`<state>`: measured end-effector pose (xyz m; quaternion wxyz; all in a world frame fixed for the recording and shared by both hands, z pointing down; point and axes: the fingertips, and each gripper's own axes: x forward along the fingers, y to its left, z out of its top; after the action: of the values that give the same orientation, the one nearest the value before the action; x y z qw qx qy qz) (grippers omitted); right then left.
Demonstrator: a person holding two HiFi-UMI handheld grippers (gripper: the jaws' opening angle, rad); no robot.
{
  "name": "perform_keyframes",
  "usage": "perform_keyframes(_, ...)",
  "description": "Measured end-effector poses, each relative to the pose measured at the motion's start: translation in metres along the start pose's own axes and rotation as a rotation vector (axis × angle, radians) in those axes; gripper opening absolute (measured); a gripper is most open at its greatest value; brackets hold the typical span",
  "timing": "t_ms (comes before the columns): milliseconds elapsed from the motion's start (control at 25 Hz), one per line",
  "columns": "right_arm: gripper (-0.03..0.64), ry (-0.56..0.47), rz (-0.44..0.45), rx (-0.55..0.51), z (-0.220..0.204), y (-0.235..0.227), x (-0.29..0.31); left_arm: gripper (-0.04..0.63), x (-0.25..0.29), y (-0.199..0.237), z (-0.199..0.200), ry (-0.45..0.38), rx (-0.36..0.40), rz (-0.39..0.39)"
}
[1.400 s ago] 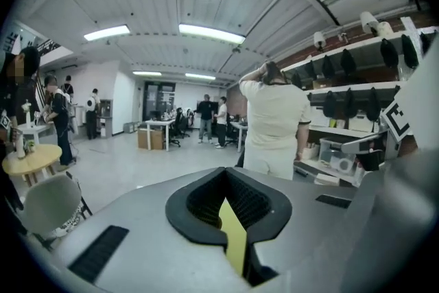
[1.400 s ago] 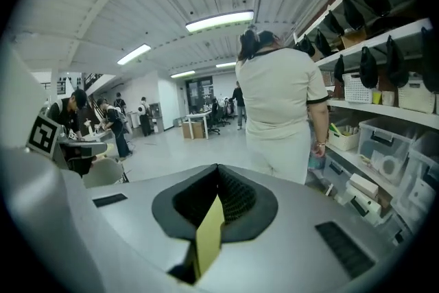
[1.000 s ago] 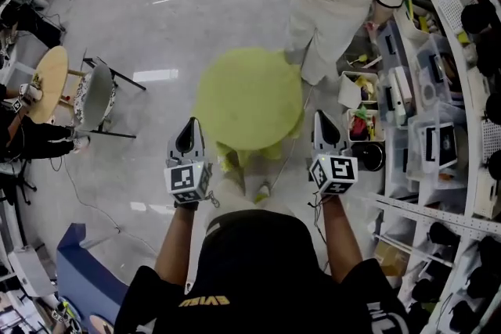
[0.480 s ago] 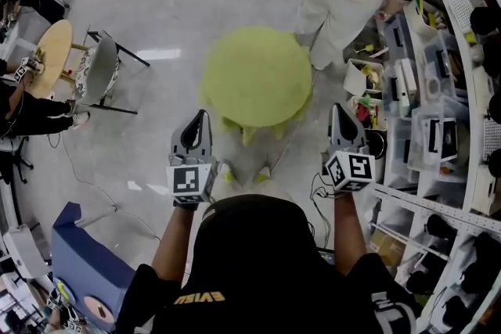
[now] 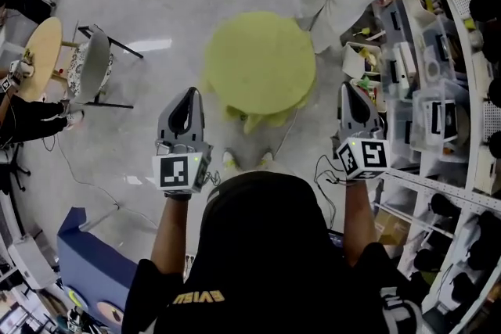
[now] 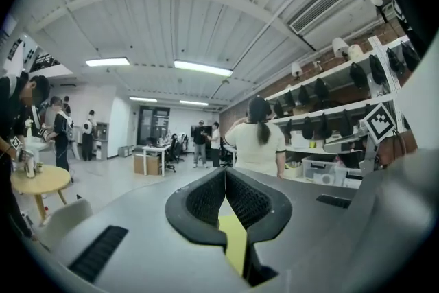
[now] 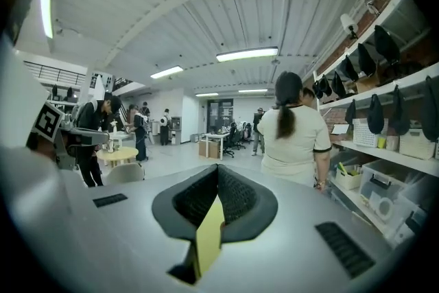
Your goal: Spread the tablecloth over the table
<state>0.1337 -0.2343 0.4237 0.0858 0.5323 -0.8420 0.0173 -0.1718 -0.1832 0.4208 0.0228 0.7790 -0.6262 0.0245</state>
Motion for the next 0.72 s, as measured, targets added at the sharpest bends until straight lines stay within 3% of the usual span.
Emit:
perform_keyframes(200, 0.002, -0.006, 0.004, -0.009, 0.007, -0.008, -0.009, 0.018, 0.003, -0.006, -0.010, 0.047, 0.020, -0.021)
perform_keyframes(520, 0.002, -0.005, 0.075, -0.072, 0.016, 0.007, 0.005, 0.018, 0.015, -0.012, -0.009, 0.007, -0.032, -0.044)
perform_keyframes(720, 0.002, -0.015, 0.100, -0.082, 0.017, 0.006, -0.002, 0.018, 0.016, -0.028, -0.014, 0.030, -0.015, -0.057)
